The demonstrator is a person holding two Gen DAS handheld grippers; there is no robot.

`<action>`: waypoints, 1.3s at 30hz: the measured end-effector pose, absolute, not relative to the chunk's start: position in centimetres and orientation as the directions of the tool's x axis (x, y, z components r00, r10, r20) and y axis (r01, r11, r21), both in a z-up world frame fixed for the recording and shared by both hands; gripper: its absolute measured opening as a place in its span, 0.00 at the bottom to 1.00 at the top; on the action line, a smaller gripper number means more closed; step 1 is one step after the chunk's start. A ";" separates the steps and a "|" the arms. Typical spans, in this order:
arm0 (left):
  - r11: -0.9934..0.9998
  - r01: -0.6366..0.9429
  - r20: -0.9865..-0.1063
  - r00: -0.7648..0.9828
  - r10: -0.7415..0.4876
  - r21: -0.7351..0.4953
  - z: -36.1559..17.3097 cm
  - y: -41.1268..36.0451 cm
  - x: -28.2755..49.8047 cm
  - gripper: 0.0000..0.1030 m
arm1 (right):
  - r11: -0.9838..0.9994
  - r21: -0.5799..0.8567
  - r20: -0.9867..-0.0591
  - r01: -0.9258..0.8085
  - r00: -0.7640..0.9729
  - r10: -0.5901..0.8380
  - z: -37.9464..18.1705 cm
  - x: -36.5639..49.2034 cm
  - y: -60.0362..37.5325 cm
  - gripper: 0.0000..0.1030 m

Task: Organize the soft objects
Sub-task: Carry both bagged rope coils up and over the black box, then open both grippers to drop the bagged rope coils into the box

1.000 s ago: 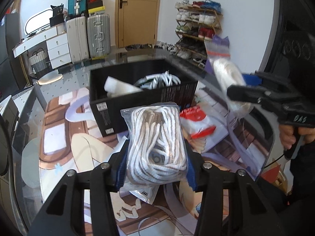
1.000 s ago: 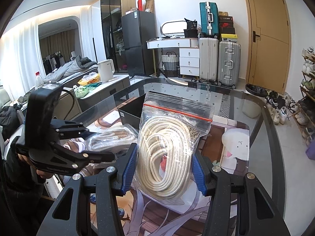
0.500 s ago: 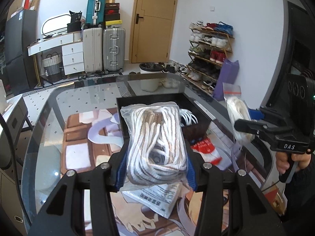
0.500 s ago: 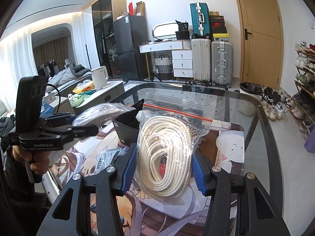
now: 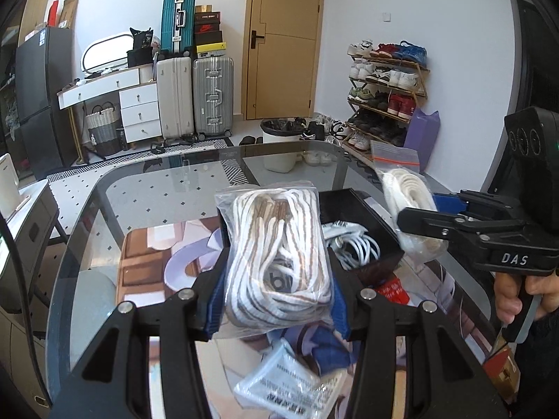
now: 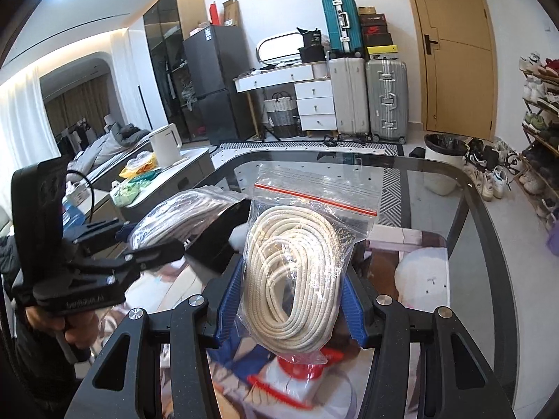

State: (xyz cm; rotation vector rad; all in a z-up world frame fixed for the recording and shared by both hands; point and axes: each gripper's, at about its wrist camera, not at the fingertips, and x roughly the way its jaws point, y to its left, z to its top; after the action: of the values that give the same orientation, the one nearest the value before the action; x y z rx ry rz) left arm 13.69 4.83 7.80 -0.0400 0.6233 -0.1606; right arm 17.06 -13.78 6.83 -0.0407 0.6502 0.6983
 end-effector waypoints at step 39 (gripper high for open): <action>0.992 0.124 -0.685 0.721 -0.105 -0.021 4.7 3.0 18.0 0.47 | 0.758 0.182 -0.685 -0.626 0.473 0.554 2.8 22.4 -9.0 0.52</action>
State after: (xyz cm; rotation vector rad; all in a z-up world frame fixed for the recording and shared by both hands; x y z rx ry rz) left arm 17.98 3.00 4.66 0.0271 0.7556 -0.1263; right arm 22.44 -9.04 2.83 -0.0988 0.8002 0.7238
